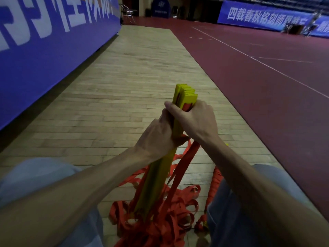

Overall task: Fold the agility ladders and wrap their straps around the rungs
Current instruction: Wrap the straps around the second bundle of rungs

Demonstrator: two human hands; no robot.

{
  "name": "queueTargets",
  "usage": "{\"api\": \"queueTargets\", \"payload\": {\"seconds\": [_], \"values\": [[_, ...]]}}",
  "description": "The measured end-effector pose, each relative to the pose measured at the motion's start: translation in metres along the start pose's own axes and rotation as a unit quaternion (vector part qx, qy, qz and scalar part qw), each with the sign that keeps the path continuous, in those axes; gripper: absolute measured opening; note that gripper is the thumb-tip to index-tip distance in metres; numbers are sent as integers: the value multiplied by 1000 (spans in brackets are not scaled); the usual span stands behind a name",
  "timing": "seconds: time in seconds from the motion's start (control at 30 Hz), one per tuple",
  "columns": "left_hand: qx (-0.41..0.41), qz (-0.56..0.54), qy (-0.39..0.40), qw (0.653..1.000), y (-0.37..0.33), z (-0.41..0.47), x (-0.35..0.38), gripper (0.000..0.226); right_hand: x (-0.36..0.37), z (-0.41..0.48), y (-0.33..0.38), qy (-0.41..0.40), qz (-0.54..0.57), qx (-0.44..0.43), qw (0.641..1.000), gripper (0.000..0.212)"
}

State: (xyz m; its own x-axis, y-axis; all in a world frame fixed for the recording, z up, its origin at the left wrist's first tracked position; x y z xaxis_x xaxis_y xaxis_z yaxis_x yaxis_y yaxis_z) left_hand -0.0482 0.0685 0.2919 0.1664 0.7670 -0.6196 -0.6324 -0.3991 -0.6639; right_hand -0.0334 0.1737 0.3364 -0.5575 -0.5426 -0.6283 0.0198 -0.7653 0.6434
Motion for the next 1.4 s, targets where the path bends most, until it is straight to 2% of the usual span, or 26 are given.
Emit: {"api": "queueTargets", "payload": {"seconds": [0.07, 0.17, 0.23, 0.33, 0.43, 0.5, 0.57, 0.8, 0.97, 1.1, 1.2, 1.27, 1.4], "values": [[-9, -53, 41, 998, -3, -2, 5, 85, -7, 0, 3, -9, -26, -23, 999, 60], [1, -127, 94, 987, -14, -1, 3, 69, -20, 4, 7, -22, -20, -47, 998, 56], [-12, -193, 83, 978, -14, 3, -6, 70, -26, 8, 10, -17, 16, -63, 998, 55], [-38, -245, 54, 967, -7, 8, -14, 86, -28, 9, 14, 3, 88, -77, 993, 52], [-6, -196, 67, 978, -13, 5, -9, 85, -29, 8, 16, -1, 130, -82, 988, 49], [32, -135, 68, 988, -20, 3, -5, 82, -28, 9, 15, -12, 145, -72, 987, 56], [47, -127, 68, 989, -22, 1, -1, 83, -25, 8, 15, -17, 140, -67, 988, 63], [-38, -213, -2, 976, -1, 1, 3, 73, -20, 10, 14, -28, 63, -59, 996, 61], [-28, -123, 2, 992, -4, 1, 13, 72, -13, 13, 3, -5, 48, -35, 998, 64], [-22, -83, -43, 995, 3, -1, 18, 76, -15, 10, 0, -46, -29, -18, 998, 70], [-22, -34, -33, 999, 5, -6, 28, 77, -15, 6, -5, -51, -70, 13, 996, 75], [-7, -5, -14, 1000, 5, -7, 30, 82, -16, 6, -10, -49, -57, 42, 996, 70], [39, 18, 7, 999, -4, -5, 26, 84, -25, 8, -11, -63, 65, 57, 994, 51]]}}
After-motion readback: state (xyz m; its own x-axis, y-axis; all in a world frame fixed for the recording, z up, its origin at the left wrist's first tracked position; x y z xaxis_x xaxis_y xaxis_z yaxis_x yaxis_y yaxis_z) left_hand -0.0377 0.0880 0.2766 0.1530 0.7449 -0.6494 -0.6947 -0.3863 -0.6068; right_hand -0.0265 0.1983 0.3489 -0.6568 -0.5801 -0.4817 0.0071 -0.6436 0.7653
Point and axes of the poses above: each hand's wrist, its own z-axis towards the middle knuckle, its own x-axis out of the palm, y = z × x, the point moved 9 cm from there along z, towards the middle knuckle, and after that the axes turned 1 degree about x, right-handed, at the moved point
